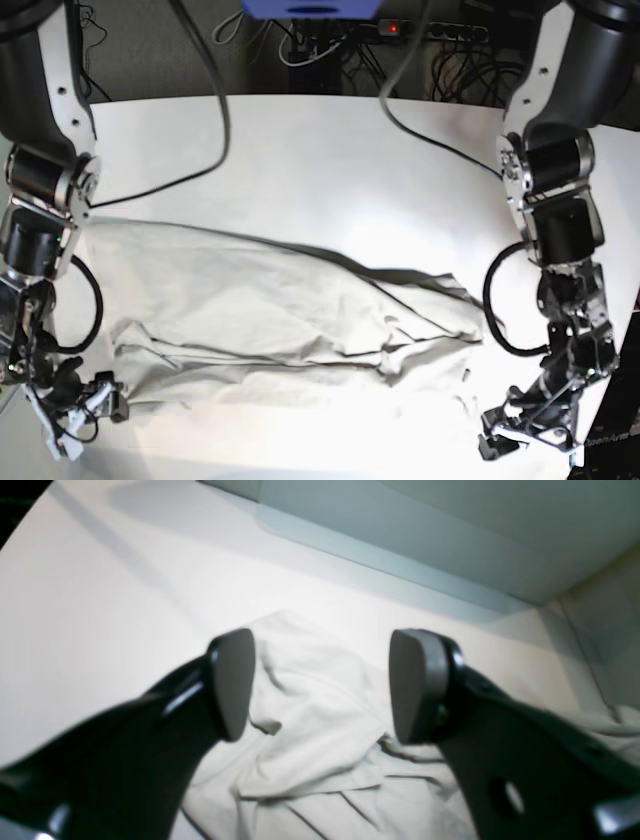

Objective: Layout the t-shirt on the table in an organized manner, then fold the t-shirt properly
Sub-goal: 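Release the folded shirt and raise both grippers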

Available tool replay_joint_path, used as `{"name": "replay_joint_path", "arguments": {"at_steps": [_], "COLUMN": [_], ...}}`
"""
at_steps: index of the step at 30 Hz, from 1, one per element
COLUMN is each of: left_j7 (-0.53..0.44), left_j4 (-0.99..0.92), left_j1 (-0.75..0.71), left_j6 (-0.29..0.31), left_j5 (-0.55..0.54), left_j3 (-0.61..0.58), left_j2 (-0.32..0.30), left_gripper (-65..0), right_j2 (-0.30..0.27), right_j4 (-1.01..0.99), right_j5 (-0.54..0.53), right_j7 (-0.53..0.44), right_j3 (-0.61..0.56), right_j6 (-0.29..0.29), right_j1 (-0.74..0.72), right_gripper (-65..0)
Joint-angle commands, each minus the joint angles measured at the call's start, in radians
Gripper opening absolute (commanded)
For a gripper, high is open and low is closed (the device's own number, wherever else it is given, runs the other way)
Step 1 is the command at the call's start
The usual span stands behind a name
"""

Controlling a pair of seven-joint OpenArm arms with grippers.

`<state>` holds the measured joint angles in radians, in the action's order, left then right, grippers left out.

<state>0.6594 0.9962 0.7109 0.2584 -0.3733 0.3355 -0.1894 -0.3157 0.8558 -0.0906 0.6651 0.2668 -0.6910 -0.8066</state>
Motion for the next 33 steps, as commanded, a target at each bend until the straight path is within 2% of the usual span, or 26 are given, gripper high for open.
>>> {"name": "replay_joint_path", "arguments": {"at_steps": [1,5,10,15,20,25,33], "left_j7": [0.015,0.096,0.086,0.047,-0.011,-0.066,-0.138], "left_j4": [0.060,0.214,0.333,0.336,0.329,0.232,0.020], "left_j1": [-0.001,-0.150,-0.365,-0.471,-0.486,-0.445,-0.360], "left_j6": [0.006,0.006,0.006,0.008,0.008,0.006,0.006], "left_j5": [-0.037,-0.102,-0.109,-0.103,-0.106,-0.102,-0.102], "left_j3": [-0.002,-0.002,0.044,0.121,0.092,0.083,0.081], "left_j2": [-0.014,-0.022,-0.011,0.041,0.055,0.087,0.107], "left_gripper": [-24.2,-24.3,-24.5,-24.3,-24.5,-24.6,-24.6], "right_j2": [-0.012,0.000,0.025,0.083,0.131,0.168,0.169], "right_j4": [0.059,0.233,0.492,0.707,0.863,0.965,1.023], "right_j5": [-0.028,-0.030,-0.030,-0.027,-0.027,-0.027,-0.028], "right_j7": [-0.020,-0.005,0.034,0.040,0.040,0.040,0.040], "right_j3": [0.006,0.059,0.058,0.062,0.064,0.064,0.062], "right_j6": [-0.007,-0.007,-0.007,-0.007,-0.007,-0.007,-0.007], "right_j1": [-0.020,0.111,0.310,0.487,0.649,0.771,0.881], "right_gripper": [-29.4,-30.9,-31.0,-31.0,-31.0,-31.0,-31.0]}}
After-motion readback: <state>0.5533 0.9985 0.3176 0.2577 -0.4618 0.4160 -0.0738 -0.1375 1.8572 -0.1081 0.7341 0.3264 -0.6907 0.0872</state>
